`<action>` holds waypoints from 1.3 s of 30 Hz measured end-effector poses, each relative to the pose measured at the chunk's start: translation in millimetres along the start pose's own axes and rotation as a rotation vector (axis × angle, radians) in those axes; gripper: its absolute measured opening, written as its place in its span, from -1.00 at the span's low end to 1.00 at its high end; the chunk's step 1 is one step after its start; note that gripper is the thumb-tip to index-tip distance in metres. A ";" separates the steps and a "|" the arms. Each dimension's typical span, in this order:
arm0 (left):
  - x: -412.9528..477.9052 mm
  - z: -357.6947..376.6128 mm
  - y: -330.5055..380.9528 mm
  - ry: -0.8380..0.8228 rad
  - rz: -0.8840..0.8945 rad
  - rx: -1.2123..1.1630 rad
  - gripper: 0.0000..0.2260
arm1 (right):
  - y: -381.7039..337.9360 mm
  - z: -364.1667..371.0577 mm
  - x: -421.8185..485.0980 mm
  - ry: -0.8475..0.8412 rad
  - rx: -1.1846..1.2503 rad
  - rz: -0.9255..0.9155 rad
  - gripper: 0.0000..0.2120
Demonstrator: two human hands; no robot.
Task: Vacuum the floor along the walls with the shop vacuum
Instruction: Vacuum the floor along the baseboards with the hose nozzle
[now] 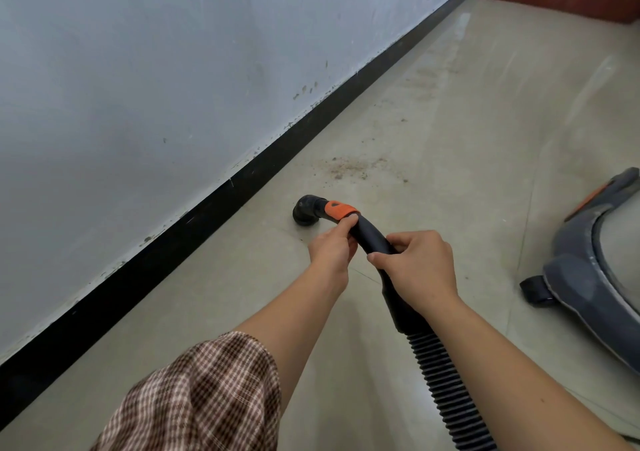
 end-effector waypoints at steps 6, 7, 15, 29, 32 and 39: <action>-8.1 8.5 -9.3 0.044 -0.027 -0.013 -0.86 | 2.2 -12.3 -3.6 0.006 0.005 0.021 -0.95; -9.1 8.7 -10.3 0.056 -0.029 -0.020 -0.85 | 1.8 -13.6 -4.3 0.005 0.009 0.025 -0.94; -12.8 -0.2 -12.9 0.153 -0.017 -0.042 -0.85 | -4.1 -14.3 -9.8 -0.013 0.051 0.051 -0.63; -8.6 -31.3 0.0 0.272 0.022 -0.028 -0.80 | -13.9 10.7 -6.8 -0.131 0.168 0.005 -0.57; -5.6 -39.5 4.8 0.282 0.037 -0.035 -0.81 | -16.7 20.0 -6.7 -0.155 0.192 -0.011 -0.55; -1.6 -51.5 9.6 0.294 0.042 -0.051 -0.82 | -20.4 32.9 -8.0 -0.173 0.190 -0.030 -0.62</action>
Point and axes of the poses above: each hand's wrist, its own x-axis towards the middle knuckle, its own z-axis out of the palm, y = z × x, the point moved 4 cm from there along x, towards the middle knuckle, and after that the axes turned 7 degrees about x, right-handed, at the moved point
